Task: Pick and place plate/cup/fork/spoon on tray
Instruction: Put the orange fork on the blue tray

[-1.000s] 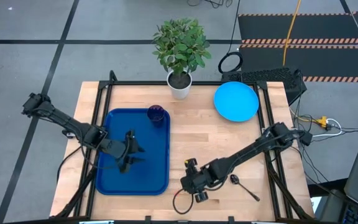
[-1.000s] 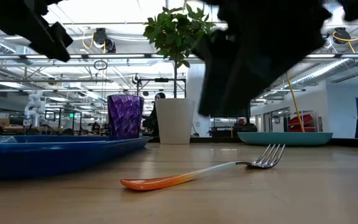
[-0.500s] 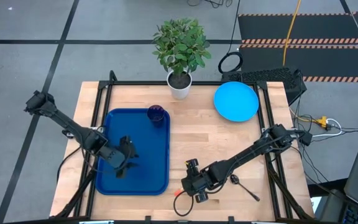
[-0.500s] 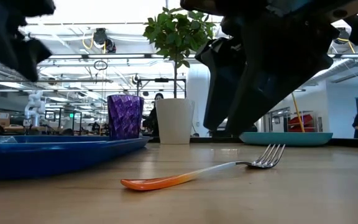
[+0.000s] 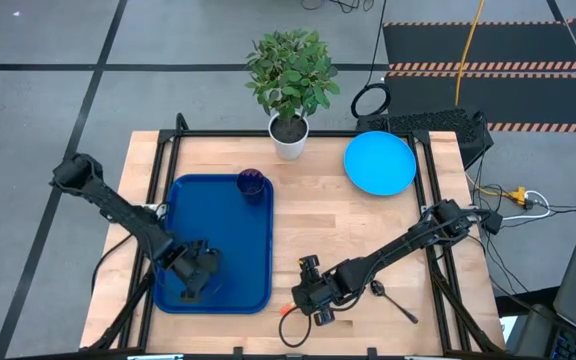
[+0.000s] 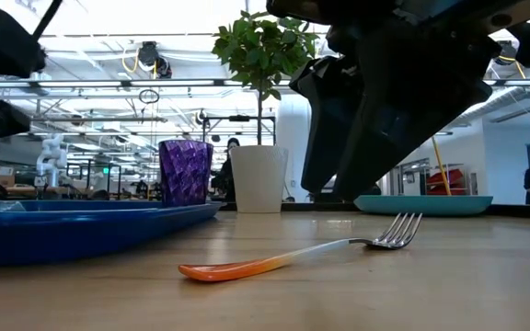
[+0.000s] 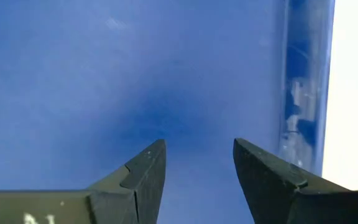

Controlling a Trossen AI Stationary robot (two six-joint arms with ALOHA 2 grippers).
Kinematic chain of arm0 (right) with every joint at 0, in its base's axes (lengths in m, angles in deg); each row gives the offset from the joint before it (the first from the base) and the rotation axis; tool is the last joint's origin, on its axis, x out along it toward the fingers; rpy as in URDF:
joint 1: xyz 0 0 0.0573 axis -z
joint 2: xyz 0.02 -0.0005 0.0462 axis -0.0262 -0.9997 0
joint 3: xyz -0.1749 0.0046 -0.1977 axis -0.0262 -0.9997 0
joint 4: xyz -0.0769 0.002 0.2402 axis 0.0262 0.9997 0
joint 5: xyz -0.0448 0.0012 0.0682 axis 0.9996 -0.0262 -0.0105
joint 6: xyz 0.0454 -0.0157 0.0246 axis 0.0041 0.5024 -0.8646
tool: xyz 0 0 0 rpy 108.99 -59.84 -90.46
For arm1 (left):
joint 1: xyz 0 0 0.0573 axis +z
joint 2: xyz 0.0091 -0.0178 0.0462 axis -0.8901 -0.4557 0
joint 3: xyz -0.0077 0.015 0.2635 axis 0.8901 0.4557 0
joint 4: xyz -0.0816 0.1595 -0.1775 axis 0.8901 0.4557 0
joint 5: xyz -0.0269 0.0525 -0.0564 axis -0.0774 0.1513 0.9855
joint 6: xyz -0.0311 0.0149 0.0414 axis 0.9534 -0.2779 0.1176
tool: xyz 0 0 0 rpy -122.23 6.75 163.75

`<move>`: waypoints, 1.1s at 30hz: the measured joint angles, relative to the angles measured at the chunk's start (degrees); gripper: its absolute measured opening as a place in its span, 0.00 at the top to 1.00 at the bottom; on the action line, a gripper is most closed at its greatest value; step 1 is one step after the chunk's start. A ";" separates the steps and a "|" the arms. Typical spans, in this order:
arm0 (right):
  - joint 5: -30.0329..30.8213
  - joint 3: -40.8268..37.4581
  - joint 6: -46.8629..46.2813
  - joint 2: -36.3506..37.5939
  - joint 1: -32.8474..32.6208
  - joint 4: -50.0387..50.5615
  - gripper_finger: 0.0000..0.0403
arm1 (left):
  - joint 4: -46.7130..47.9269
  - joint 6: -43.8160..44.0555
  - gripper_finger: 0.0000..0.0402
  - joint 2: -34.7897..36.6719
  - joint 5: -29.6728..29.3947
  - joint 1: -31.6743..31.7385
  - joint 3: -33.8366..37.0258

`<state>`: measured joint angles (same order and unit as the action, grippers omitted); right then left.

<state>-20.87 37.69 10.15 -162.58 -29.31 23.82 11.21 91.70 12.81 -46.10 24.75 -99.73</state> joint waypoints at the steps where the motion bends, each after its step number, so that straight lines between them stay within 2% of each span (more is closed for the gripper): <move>1: 0.00 0.00 -0.06 0.00 0.00 -0.04 0.55 | 0.02 1.09 0.53 0.00 0.23 -0.40 0.00; 12: 1.29 0.00 -1.73 0.00 0.09 -0.26 0.55 | 2.18 5.58 0.53 0.00 1.52 -1.32 0.00; 25: 1.38 0.00 -1.77 0.00 0.09 -0.24 0.55 | 0.50 9.30 0.53 0.00 6.78 -5.42 -0.08; 33: 1.40 -0.02 -2.27 0.00 0.09 0.01 0.55 | 0.50 12.33 0.53 0.00 7.53 -7.87 -3.22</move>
<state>-19.48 37.67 7.87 -162.58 -29.23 23.82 11.70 104.02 12.81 -38.57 16.88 -102.95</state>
